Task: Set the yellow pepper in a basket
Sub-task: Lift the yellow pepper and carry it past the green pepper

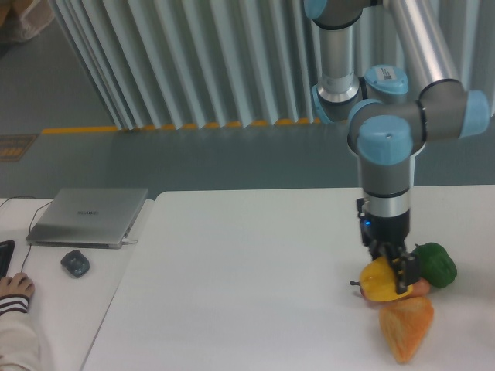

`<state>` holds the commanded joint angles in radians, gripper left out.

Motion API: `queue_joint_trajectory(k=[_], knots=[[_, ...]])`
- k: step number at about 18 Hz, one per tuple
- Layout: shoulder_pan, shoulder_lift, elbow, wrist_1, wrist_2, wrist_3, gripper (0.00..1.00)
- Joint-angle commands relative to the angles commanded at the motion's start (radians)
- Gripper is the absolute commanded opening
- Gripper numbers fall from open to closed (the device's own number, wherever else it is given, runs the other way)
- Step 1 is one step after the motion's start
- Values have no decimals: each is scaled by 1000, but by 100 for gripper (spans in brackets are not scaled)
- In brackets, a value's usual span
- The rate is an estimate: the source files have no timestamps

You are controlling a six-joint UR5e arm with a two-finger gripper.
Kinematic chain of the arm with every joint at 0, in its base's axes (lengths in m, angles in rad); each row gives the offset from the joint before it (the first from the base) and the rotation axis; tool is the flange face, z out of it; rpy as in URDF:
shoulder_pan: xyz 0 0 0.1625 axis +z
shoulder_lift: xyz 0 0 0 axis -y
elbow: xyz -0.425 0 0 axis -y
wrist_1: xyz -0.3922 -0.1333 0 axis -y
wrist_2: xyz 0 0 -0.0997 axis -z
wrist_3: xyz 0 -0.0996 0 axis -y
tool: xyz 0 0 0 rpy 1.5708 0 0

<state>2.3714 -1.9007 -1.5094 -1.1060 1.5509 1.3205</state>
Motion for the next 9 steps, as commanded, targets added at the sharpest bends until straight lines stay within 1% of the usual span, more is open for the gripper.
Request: queue_joint_trajectory(k=[2,7,9], knots=[[28,9,-8,0,2,40,45],[91,9,-23,2,2,115,45],[143,9,-23,2,0,198,45]])
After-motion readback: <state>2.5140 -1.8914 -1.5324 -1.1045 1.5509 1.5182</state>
